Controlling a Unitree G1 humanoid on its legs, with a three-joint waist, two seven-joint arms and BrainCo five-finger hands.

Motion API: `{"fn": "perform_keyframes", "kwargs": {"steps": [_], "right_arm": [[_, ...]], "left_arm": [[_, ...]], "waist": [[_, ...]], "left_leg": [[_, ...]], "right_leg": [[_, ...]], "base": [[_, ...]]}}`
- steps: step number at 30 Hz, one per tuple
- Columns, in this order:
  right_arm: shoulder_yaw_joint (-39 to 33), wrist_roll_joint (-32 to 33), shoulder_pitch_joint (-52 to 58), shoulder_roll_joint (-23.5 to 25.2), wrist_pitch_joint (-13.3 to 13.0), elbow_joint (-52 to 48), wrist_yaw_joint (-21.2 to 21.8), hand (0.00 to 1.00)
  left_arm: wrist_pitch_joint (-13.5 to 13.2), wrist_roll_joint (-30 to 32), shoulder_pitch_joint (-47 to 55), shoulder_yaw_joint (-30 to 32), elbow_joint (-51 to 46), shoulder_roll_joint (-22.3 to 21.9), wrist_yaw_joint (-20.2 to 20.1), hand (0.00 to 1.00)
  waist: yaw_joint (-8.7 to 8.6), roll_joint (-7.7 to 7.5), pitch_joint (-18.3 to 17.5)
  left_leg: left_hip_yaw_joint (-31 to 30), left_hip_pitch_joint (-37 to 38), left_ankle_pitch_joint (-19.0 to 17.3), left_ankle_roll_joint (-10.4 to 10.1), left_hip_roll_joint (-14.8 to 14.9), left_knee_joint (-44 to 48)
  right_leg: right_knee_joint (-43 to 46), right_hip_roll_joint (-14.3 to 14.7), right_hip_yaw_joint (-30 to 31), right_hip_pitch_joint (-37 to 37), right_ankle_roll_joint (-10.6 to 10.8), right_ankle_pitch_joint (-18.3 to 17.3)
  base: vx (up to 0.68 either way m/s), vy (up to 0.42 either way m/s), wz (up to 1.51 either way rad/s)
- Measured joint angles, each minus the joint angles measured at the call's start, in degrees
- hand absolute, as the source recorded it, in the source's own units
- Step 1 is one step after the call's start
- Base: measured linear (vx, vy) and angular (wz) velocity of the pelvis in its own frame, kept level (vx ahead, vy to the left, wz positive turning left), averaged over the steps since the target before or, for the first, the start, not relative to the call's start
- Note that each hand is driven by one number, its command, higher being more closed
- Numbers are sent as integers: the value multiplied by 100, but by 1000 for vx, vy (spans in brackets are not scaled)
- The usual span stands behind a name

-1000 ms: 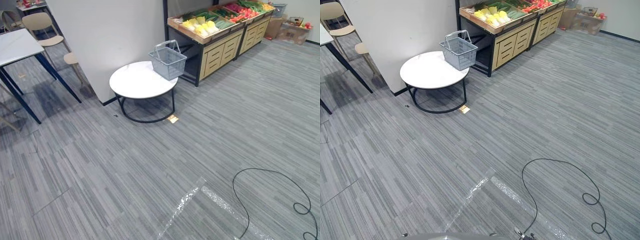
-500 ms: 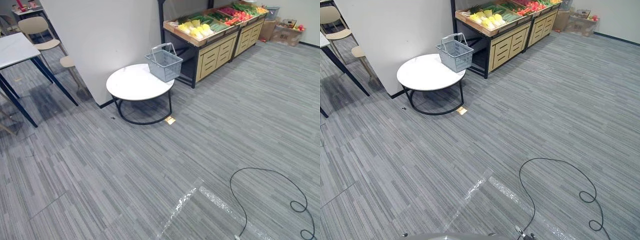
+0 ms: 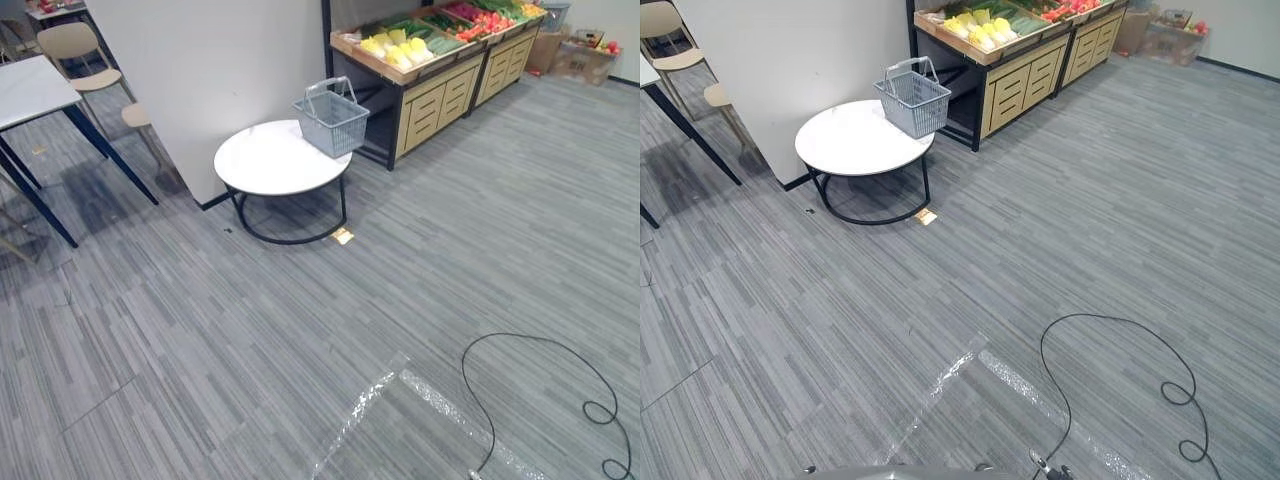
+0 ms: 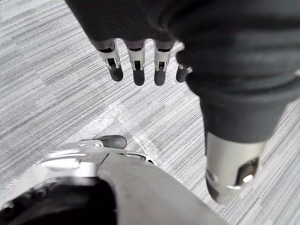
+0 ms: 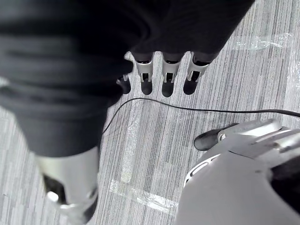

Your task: Pick vegetable in the basket

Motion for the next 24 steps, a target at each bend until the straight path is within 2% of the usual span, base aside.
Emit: {"fn": "perform_keyframes", "kwargs": {"steps": [1,4,6,7,8,9,10,11,12,13,14,15,17,18,19,20,21,22,23,24], "right_arm": [[1,0,-94,-4,-1,-7,-11,0],[5,1,-211,24,0,-17,-63,0],[133,10,-210,39,-10,-59,-74,0],[204,11,-206,20,-15,-62,-76,0],[252,12,-201,19,-21,-65,-73,0],[269,11,-172,-21,-23,-77,-72,0],[276,10,-160,-39,-23,-89,-71,0],[341,11,-99,-61,-21,-176,-72,0],[461,11,-66,-60,-23,-272,-73,0],[469,9,-114,-76,-21,-305,-74,0],[477,8,-169,-85,-18,-300,-71,0],[493,7,-279,-138,-21,-287,-67,0],[598,3,-407,-125,-24,-293,-67,0],[668,3,-430,-126,-26,-306,-68,0],[686,2,-433,-121,-28,-327,-69,0],[752,-6,-467,-122,-40,-352,-73,0],[774,-6,-480,-125,-42,-347,-75,0],[847,-47,-499,-118,-54,-311,-78,0],[904,-175,-588,-41,-63,-250,-49,0],[910,-230,-603,14,-77,-252,-42,0]], "left_arm": [[8,0,-39,-1,-5,12,2,0],[14,-18,-213,11,-42,93,37,0],[14,-28,-218,34,-191,134,62,0],[12,-28,-195,58,-233,130,62,0],[5,-48,-196,235,-311,133,59,0],[-3,-132,-192,470,-453,58,58,0],[-4,-159,-193,530,-468,-18,57,0],[-4,-233,-156,745,-505,-79,53,0],[-13,-261,-128,845,-523,-127,51,0],[-12,-260,-150,866,-523,-160,56,0],[-10,-259,-122,860,-514,-172,56,0],[-8,-259,-122,853,-511,-196,54,0],[-8,-256,-85,848,-507,-202,53,0],[-11,-248,-51,830,-506,-213,54,0],[-11,-246,-18,824,-507,-228,52,0],[-10,-239,52,824,-504,-269,54,0],[-7,-238,68,824,-500,-275,54,0],[0,-239,141,869,-479,-248,53,0],[-4,-231,138,858,-461,-201,54,0],[-26,-230,130,864,-461,-173,52,0]], "waist": [[-8,10,79],[8,-117,312],[10,-196,380],[22,-191,395],[28,-222,426],[11,-170,501],[16,-122,540],[42,-62,590],[45,-82,616],[47,-68,619],[62,-64,620],[148,-65,620],[283,-64,622],[308,-50,615],[312,-30,606],[362,30,611],[381,39,609],[421,19,579],[469,-154,514],[472,-223,467]], "left_leg": [[2,-65,31,7,1,4],[-6,-171,7,-86,18,76],[-24,-619,-528,-200,163,1173],[19,-793,-663,-274,237,1612],[84,-1271,-711,-309,380,2694],[72,-1650,-670,-253,580,3750],[45,-1736,-638,-212,651,4063],[-66,-2003,-385,-147,796,4941],[-144,-2278,-333,-162,793,5433],[-307,-2515,-607,-196,673,5458],[-355,-2632,-689,-174,611,5320],[-342,-2808,-726,-181,505,4744],[-343,-2920,-459,-156,360,3200],[-361,-2926,-122,-223,352,2243],[-379,-2923,45,-234,371,1733],[-502,-2979,176,-302,470,1076],[-507,-2988,167,-314,485,1047],[-457,-3028,630,-332,525,1345],[-443,-3092,840,-202,377,1638],[-451,-3133,842,-116,302,1738]], "right_leg": [[234,-19,8,-159,1,-94],[743,-57,-20,-464,-87,-382],[979,-112,-62,-543,-173,-657],[993,-107,-75,-527,-202,-692],[1032,-126,-100,-462,-235,-747],[1065,-103,-132,-307,-266,-816],[1082,-83,-134,-223,-270,-859],[1162,-64,-107,-25,-354,-993],[1157,-81,-83,105,-360,-1070],[1149,-140,-26,197,-371,-1133],[1148,-181,19,204,-370,-1160],[1103,-263,155,194,-365,-1189],[949,-394,351,286,-248,-1257],[794,-423,420,442,-163,-1309],[705,-423,444,541,-132,-1325],[539,-426,582,808,13,-1437],[506,-431,604,845,38,-1444],[367,-567,754,1087,62,-1495],[494,-747,902,1052,-43,-1385],[629,-823,972,957,-46,-1245]], "base": [[-35,-12,-6],[-27,-32,6],[6,-87,6],[37,-98,5],[65,-107,6],[89,-104,9],[130,-55,2],[171,6,1],[248,18,-4],[237,22,-11],[258,43,-33],[270,82,-54],[400,155,-61],[410,185,-37],[482,253,-45],[437,259,-40],[565,381,-63],[554,358,-60],[545,331,-59],[561,290,-33]]}}
